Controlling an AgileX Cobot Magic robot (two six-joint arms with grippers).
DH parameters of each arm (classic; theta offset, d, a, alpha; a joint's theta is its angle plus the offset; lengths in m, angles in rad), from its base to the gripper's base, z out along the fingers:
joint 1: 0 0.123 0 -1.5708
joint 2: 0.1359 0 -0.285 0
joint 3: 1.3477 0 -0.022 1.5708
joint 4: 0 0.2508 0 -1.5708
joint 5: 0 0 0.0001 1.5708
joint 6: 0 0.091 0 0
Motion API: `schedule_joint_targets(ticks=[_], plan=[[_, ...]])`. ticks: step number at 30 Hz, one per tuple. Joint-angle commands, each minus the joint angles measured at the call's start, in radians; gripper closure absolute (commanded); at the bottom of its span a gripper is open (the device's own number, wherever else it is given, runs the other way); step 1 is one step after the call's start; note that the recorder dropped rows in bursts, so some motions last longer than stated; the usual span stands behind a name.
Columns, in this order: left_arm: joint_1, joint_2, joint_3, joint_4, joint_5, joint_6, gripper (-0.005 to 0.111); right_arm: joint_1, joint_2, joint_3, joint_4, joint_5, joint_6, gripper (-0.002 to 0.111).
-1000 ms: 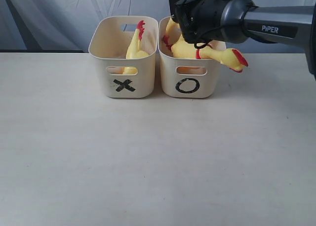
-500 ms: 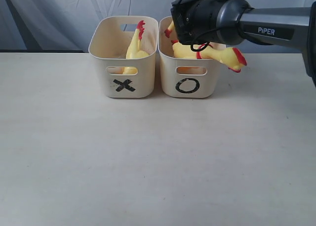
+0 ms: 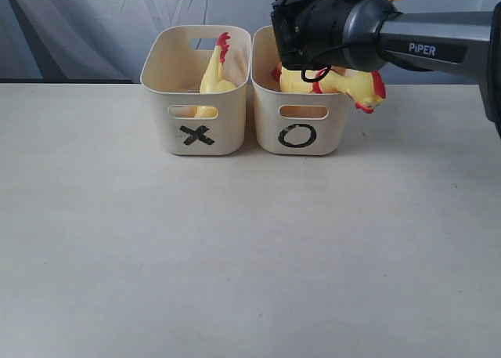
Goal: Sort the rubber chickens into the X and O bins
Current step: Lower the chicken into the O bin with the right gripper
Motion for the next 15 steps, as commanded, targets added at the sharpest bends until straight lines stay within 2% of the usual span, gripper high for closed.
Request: schedule_joint_targets(ticks=[1, 9, 15], plan=[[0.000, -0.008, 0.005, 0.013, -0.006, 0.003, 0.107, 0.001, -0.016, -0.006, -0.003, 0.018, 0.008, 0.038], [0.000, -0.008, 0.005, 0.015, -0.010, 0.003, 0.107, 0.024, -0.016, -0.006, 0.002, 0.108, 0.010, 0.038], [0.000, -0.008, 0.005, 0.015, -0.010, 0.003, 0.107, 0.070, -0.027, -0.006, 0.060, 0.099, 0.010, 0.038]])
